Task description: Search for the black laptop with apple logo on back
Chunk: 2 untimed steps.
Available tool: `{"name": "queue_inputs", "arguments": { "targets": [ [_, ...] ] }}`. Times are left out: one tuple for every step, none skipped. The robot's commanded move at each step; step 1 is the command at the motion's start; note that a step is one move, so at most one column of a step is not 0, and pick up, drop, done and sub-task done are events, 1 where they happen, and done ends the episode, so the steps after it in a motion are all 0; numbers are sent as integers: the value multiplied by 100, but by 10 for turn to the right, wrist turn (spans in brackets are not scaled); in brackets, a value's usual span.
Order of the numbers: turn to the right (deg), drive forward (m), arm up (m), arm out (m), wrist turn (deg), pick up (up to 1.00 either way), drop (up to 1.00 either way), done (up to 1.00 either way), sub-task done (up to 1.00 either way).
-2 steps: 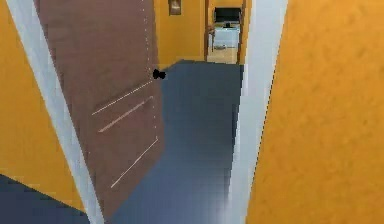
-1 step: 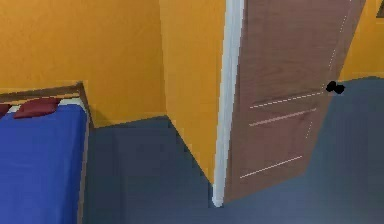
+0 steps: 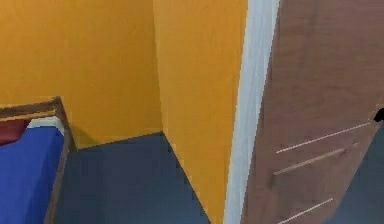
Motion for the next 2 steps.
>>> {"name": "queue_inputs", "arguments": {
  "targets": [
    [180,0,0,0,0,0,0,0,0],
    [0,40,0,0,0,0,0,0,0]
  ]
}}
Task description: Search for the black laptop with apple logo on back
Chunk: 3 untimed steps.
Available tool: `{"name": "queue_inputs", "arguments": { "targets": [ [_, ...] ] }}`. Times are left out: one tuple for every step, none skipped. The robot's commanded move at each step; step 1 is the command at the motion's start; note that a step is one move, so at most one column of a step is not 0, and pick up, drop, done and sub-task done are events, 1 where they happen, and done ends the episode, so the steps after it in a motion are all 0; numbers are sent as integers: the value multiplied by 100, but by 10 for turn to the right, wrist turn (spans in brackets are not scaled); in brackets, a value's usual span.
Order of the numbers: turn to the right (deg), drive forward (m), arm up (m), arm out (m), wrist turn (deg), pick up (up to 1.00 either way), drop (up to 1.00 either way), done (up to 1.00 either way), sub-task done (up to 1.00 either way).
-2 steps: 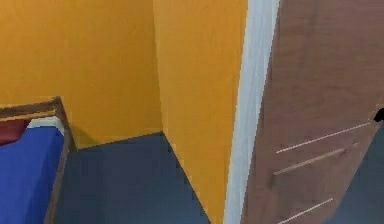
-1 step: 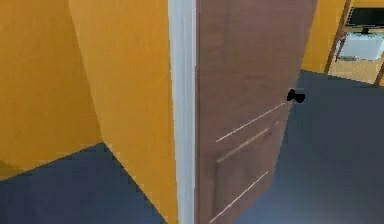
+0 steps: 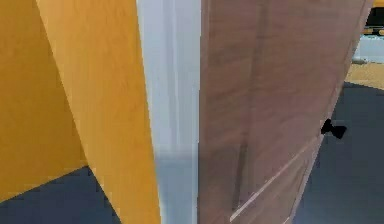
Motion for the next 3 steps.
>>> {"name": "queue_inputs", "arguments": {
  "targets": [
    [450,0,0,0,0,0,0,0,0],
    [330,0,0,0,0,0,0,0,0],
    [0,85,0,0,0,0,0,0,0]
  ]
}}
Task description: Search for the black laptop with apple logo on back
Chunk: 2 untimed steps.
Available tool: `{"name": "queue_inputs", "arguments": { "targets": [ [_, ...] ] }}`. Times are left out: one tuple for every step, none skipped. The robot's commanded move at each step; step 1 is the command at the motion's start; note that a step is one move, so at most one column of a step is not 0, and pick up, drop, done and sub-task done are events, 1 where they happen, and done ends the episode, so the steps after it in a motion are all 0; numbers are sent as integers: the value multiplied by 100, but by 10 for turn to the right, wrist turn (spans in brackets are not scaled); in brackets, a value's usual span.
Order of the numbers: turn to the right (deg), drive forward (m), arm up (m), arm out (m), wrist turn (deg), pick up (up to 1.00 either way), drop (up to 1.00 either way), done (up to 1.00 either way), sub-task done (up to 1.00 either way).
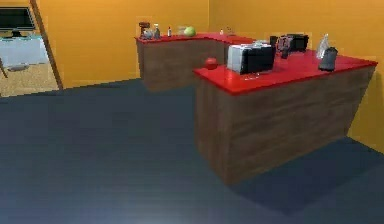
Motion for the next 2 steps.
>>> {"name": "queue_inputs", "arguments": {
  "targets": [
    [-360,0,0,0,0,0,0,0,0],
    [0,100,0,0,0,0,0,0,0]
  ]
}}
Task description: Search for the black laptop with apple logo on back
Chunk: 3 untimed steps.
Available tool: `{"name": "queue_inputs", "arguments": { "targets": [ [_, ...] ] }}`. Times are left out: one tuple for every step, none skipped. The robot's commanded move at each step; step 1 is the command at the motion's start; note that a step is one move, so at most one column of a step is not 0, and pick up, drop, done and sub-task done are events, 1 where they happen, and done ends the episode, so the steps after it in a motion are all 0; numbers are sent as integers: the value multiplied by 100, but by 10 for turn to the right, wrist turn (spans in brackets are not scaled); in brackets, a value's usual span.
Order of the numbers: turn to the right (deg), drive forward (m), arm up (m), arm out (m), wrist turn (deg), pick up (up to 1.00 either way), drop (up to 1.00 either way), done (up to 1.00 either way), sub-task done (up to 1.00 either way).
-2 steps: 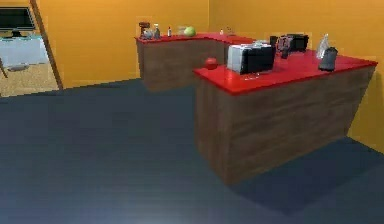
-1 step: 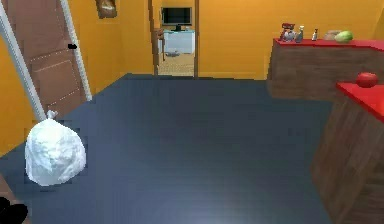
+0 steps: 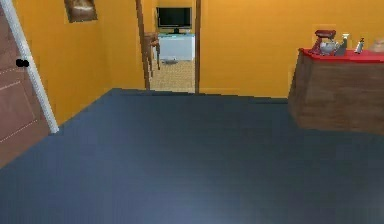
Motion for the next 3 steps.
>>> {"name": "queue_inputs", "arguments": {
  "targets": [
    [-30,0,0,0,0,0,0,0,0],
    [0,100,0,0,0,0,0,0,0],
    [0,100,0,0,0,0,0,0,0]
  ]
}}
